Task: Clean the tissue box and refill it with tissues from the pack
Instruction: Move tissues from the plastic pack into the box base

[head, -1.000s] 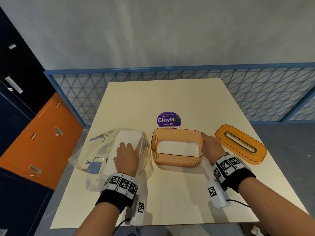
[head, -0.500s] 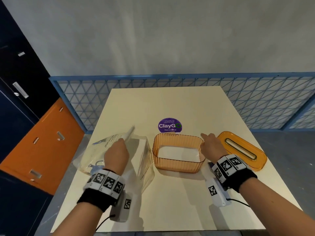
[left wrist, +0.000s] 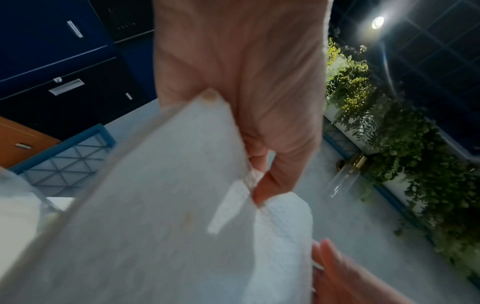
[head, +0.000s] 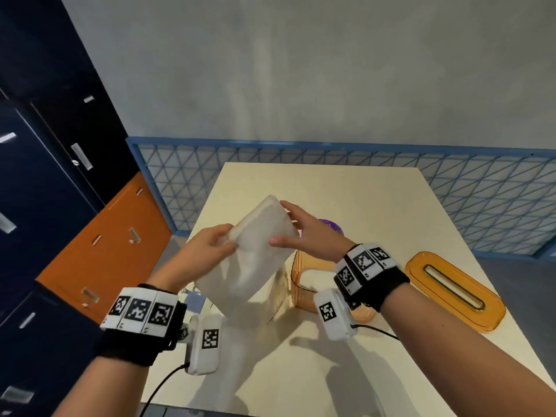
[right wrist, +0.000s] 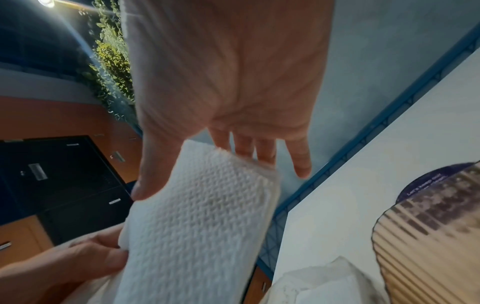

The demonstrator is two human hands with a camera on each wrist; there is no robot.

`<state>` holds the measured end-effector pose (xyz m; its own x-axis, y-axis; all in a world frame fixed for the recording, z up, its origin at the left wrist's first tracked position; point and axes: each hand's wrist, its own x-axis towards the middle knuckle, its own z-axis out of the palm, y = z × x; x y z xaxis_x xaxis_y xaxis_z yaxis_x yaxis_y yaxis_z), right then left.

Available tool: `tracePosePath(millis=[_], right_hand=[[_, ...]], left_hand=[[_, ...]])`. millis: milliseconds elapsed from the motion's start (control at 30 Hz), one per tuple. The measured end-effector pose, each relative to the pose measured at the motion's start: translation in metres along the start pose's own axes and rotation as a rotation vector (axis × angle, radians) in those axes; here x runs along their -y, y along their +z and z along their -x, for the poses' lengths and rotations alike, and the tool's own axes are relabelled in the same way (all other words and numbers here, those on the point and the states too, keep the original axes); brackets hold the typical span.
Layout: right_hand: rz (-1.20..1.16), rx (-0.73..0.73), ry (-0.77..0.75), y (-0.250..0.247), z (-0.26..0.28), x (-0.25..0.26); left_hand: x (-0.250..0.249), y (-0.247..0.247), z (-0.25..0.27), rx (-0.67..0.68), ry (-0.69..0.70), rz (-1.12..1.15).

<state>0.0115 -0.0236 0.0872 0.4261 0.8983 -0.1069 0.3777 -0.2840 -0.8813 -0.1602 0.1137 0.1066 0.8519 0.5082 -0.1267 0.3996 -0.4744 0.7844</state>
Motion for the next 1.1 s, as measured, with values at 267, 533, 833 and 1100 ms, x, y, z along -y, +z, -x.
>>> tracePosePath(millis=[267, 533, 833, 1100], right_hand=[[-0.031, 0.034, 0.044, 0.011, -0.015, -0.007], [-0.214, -0.118, 0.035, 0.034, -0.027, -0.013], [0.001, -0.176, 0.137, 0.074, -0.012, -0.056], [-0.035, -0.236, 0.141, 0.068, -0.018, -0.047]], left_hand=[[0.041, 0.009, 0.003, -0.098, -0.217, 0.587], [0.064, 0.040, 0.003, -0.439, -0.181, 0.742], [0.074, 0.078, 0.010, -0.565, -0.239, 0.530], [0.092, 0.082, -0.002, -0.666, -0.155, 0.430]])
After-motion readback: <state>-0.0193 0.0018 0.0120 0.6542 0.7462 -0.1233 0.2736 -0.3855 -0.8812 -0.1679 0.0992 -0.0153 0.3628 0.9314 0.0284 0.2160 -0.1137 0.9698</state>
